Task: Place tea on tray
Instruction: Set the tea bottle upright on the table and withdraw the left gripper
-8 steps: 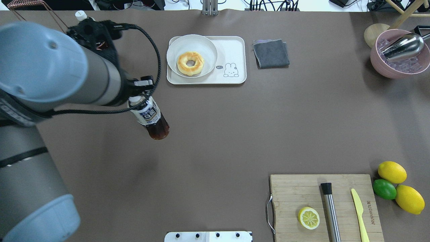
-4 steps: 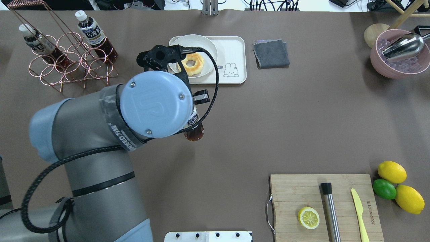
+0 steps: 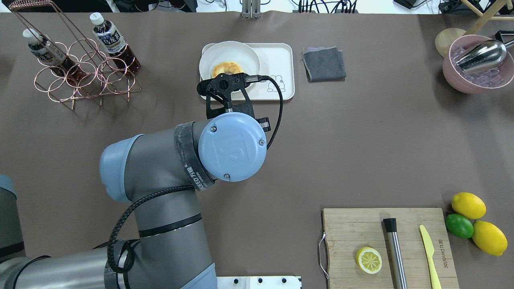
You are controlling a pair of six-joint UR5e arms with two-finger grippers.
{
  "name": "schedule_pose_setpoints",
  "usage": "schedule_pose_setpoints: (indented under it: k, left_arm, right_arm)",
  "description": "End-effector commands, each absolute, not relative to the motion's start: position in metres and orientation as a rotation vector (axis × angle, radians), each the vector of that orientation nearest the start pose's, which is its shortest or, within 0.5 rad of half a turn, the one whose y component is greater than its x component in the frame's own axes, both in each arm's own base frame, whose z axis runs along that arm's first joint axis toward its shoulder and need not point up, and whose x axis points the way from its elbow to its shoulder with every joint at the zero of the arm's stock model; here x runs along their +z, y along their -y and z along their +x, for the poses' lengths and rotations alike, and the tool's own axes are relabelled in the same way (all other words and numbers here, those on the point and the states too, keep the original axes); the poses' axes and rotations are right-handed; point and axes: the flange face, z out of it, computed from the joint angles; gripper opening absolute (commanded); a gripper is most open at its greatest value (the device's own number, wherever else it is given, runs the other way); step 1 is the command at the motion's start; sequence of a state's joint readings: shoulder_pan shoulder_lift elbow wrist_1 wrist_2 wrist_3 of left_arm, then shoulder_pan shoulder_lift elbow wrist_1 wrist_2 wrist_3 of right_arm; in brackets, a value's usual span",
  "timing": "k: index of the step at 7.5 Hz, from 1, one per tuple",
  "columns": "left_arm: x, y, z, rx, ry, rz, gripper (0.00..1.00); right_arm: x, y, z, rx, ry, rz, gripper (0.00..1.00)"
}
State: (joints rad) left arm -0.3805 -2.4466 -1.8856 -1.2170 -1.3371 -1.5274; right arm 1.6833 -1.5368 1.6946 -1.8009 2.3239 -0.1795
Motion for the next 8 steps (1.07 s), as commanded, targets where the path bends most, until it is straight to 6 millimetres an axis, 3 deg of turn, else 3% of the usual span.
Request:
schedule_pose_setpoints:
  k: [1, 2, 3, 4, 5, 7, 8]
  left_arm:
    - [0.068, 0.374, 0.526, -0.413, -0.770, 0.420, 0.00]
    - [0.068, 0.374, 0.526, -0.411, -0.771, 0.422, 0.00]
    - [0.068, 0.374, 0.526, -0.407, -0.769, 0.425, 0.14]
    - [0.072, 0.375, 0.527, -0.391, -0.758, 0.431, 0.77]
    - [0.072, 0.374, 0.528, -0.383, -0.756, 0.433, 0.97]
    - [0.065, 0.373, 0.523, -0.352, -0.765, 0.444, 0.97]
    - [0.057, 0.369, 0.510, -0.311, -0.784, 0.465, 0.97]
  right_arm:
    - [0.605, 0.486, 0.120, -0.037, 0.755, 0.041, 1.00]
    - [0.605, 0.486, 0.120, -0.037, 0.755, 0.041, 1.00]
    - [0.605, 0.486, 0.121, -0.036, 0.755, 0.042, 1.00]
    - [0.605, 0.486, 0.121, -0.036, 0.753, 0.042, 1.00]
    - [0.605, 0.486, 0.121, -0.036, 0.753, 0.042, 1.00]
    - [0.605, 0.486, 0.121, -0.036, 0.753, 0.042, 1.00]
    - [0.605, 0.487, 0.121, -0.036, 0.753, 0.043, 1.00]
